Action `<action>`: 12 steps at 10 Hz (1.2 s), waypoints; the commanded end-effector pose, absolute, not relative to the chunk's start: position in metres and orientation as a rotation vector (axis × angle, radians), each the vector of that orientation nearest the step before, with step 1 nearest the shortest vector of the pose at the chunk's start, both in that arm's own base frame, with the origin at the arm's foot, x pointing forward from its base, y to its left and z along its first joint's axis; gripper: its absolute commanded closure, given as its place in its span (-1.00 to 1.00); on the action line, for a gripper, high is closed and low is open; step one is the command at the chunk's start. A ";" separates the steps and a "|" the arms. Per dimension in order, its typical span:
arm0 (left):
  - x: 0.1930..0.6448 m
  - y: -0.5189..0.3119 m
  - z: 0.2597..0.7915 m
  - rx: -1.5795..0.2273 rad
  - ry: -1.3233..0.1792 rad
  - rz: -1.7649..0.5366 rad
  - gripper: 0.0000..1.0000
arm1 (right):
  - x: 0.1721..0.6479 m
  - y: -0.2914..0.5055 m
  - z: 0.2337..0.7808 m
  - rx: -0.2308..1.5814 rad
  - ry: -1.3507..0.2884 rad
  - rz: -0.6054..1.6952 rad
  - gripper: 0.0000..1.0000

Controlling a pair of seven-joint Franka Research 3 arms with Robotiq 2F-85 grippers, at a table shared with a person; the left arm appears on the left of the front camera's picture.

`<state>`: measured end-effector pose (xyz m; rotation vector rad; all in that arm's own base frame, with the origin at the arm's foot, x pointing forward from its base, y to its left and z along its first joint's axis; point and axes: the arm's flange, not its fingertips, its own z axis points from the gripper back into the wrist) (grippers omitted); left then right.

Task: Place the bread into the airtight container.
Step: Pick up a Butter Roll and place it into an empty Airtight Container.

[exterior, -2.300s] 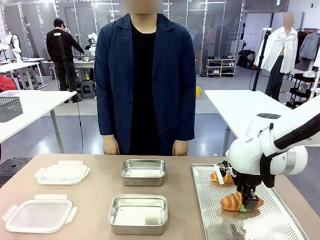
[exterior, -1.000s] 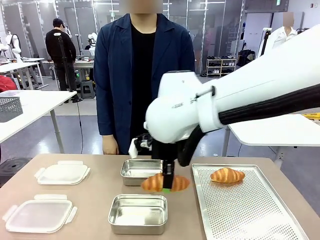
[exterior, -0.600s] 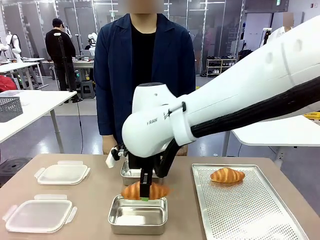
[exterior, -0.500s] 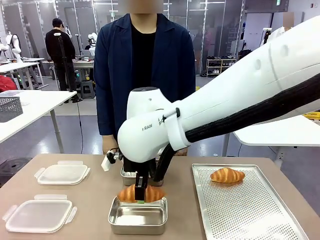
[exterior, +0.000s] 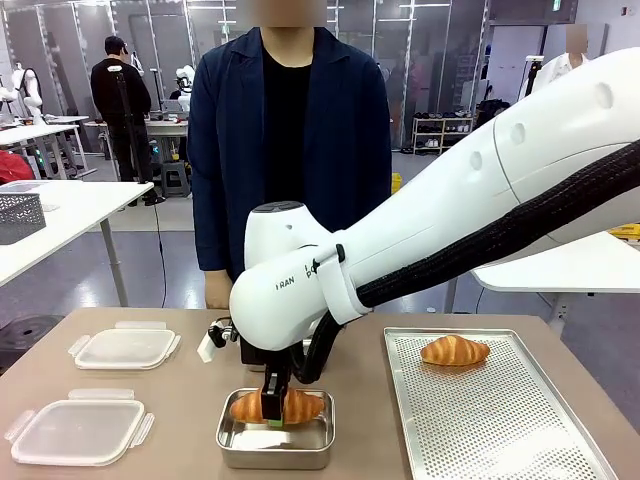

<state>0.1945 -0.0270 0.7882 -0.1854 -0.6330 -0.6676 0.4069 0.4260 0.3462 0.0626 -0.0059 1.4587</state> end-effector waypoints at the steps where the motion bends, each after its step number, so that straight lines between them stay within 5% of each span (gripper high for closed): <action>1: 0.195 -0.026 0.790 -0.178 -0.633 -0.681 -1.00 | 0.403 0.432 0.346 0.052 -0.014 1.431 -0.51; 2: 0.195 -0.026 0.790 -0.178 -0.633 -0.681 -1.00 | 0.401 0.433 0.347 0.050 -0.008 1.439 -0.96; 3: 0.195 -0.026 0.790 -0.178 -0.633 -0.681 -1.00 | 0.400 0.432 0.347 0.050 -0.016 1.434 -1.00; 12: 0.195 -0.026 0.790 -0.178 -0.633 -0.681 -1.00 | 0.405 0.428 0.348 0.065 -0.009 1.453 -1.00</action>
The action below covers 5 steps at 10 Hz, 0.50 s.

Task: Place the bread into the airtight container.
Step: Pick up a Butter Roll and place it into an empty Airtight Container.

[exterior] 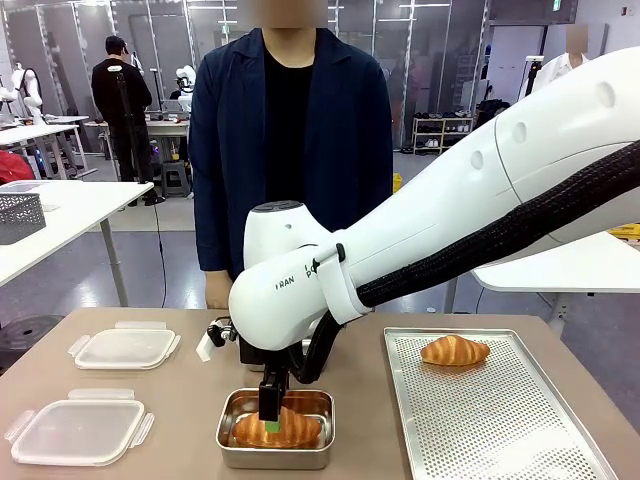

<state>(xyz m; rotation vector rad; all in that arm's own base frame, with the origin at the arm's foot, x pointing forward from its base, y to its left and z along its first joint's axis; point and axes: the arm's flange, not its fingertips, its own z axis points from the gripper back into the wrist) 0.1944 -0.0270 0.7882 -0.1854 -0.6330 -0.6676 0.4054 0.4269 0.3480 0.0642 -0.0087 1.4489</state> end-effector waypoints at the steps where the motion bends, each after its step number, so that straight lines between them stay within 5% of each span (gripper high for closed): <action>1: 0.195 -0.026 0.790 -0.178 -0.633 -0.681 -1.00 | 0.405 0.428 0.348 0.065 -0.009 1.453 -1.00; 5: 0.195 -0.026 0.790 -0.178 -0.633 -0.681 -1.00 | 0.405 0.428 0.348 0.065 -0.009 1.453 -1.00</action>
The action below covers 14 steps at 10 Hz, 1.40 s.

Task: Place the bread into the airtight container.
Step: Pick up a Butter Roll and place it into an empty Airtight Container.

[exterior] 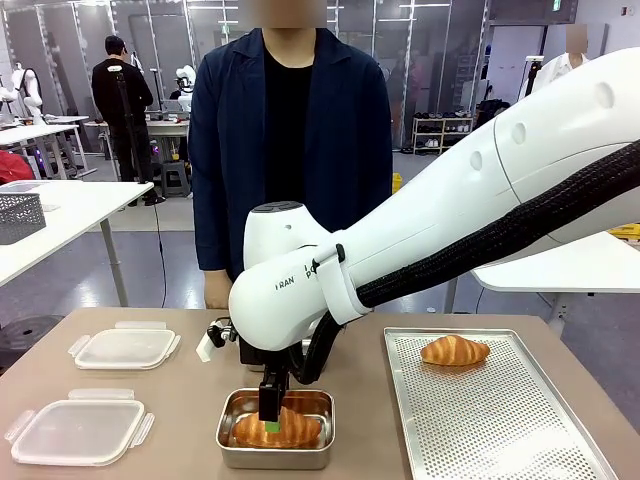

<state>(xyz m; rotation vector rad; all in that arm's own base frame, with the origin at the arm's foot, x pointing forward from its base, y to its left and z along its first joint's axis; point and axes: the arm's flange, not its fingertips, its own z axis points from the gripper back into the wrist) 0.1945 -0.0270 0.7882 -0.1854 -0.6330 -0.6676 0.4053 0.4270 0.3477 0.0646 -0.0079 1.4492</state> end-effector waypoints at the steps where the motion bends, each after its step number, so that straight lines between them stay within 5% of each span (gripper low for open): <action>1: 0.195 -0.026 0.790 -0.178 -0.633 -0.681 -1.00 | 0.405 0.428 0.348 0.065 -0.009 1.453 -1.00; 8: 0.195 -0.026 0.790 -0.178 -0.633 -0.681 -1.00 | 0.405 0.427 0.348 0.065 -0.008 1.449 -1.00; 14: 0.195 -0.026 0.790 -0.178 -0.633 -0.681 -1.00 | 0.377 0.324 0.502 0.080 -0.083 1.249 -1.00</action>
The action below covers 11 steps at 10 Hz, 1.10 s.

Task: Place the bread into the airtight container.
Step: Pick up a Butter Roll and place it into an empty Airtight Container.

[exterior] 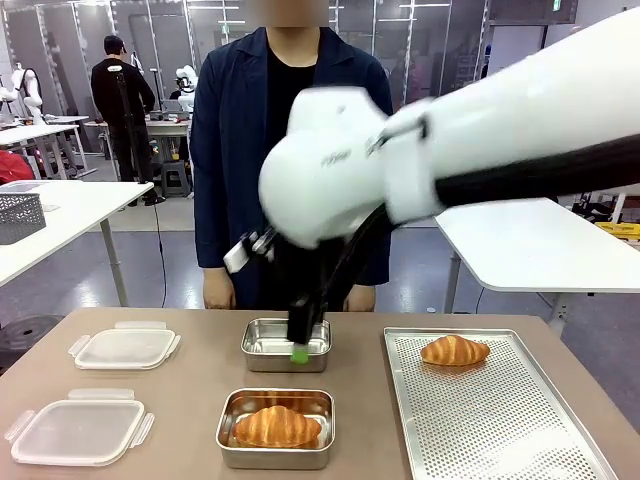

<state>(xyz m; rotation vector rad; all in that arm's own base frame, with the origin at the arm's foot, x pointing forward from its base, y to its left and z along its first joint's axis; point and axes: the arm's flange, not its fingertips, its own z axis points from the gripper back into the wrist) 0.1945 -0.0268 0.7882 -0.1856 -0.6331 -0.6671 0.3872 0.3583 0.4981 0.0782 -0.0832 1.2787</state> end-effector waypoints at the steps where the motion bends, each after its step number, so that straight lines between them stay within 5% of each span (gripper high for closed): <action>1: 0.195 -0.026 0.790 -0.178 -0.633 -0.681 -1.00 | 0.371 0.296 0.518 0.096 -0.114 1.200 -1.00; 6: 0.195 -0.026 0.790 -0.178 -0.633 -0.681 -1.00 | 0.320 0.163 0.584 0.168 -0.212 0.884 -1.00; 11: 0.195 -0.026 0.790 -0.178 -0.633 -0.681 -1.00 | 0.401 0.084 0.511 0.144 -0.273 1.042 -1.00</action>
